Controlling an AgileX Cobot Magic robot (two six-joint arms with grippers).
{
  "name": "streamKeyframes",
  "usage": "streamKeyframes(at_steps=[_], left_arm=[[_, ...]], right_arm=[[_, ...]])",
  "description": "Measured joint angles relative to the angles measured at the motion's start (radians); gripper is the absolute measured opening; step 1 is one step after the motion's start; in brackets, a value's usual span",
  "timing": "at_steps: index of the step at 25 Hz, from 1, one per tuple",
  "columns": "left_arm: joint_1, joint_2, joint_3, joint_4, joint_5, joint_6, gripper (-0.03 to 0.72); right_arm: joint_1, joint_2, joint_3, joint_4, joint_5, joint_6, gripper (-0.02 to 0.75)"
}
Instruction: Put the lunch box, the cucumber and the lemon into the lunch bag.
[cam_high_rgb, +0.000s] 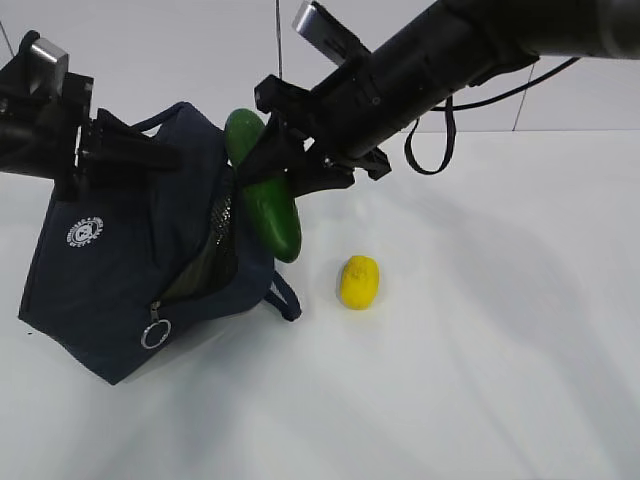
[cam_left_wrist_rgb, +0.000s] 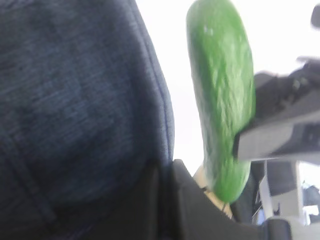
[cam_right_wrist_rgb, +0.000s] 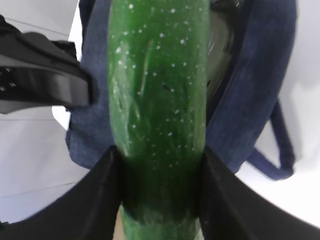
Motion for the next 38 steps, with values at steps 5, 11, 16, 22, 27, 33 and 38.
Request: streamKeyframes(at_steps=[5, 11, 16, 22, 27, 33, 38], left_arm=[[0.000, 0.000, 0.000, -0.070, -0.008, 0.000, -0.003], [0.000, 0.000, 0.000, -0.098, -0.010, 0.000, -0.003], [0.000, 0.000, 0.000, -0.093, -0.010, -0.014, -0.003], [0.000, 0.000, 0.000, -0.073, -0.010, -0.022, -0.003], [0.000, 0.000, 0.000, -0.064, -0.010, -0.022, -0.003], [0.000, 0.000, 0.000, -0.059, -0.009, -0.024, -0.003], [0.000, 0.000, 0.000, -0.059, -0.009, -0.024, -0.003]], right_arm=[[-0.001, 0.066, 0.000, 0.063, 0.006, -0.006, 0.327], [-0.001, 0.114, 0.000, 0.218, -0.018, -0.009, 0.327], [-0.001, 0.168, 0.000, 0.331, -0.021, -0.081, 0.327], [-0.001, 0.199, -0.003, 0.392, -0.025, -0.154, 0.327], [-0.001, 0.239, -0.031, 0.409, -0.044, -0.177, 0.327], [-0.001, 0.243, -0.038, 0.425, -0.104, -0.184, 0.327], [-0.001, 0.264, -0.043, 0.515, -0.109, -0.229, 0.327]])
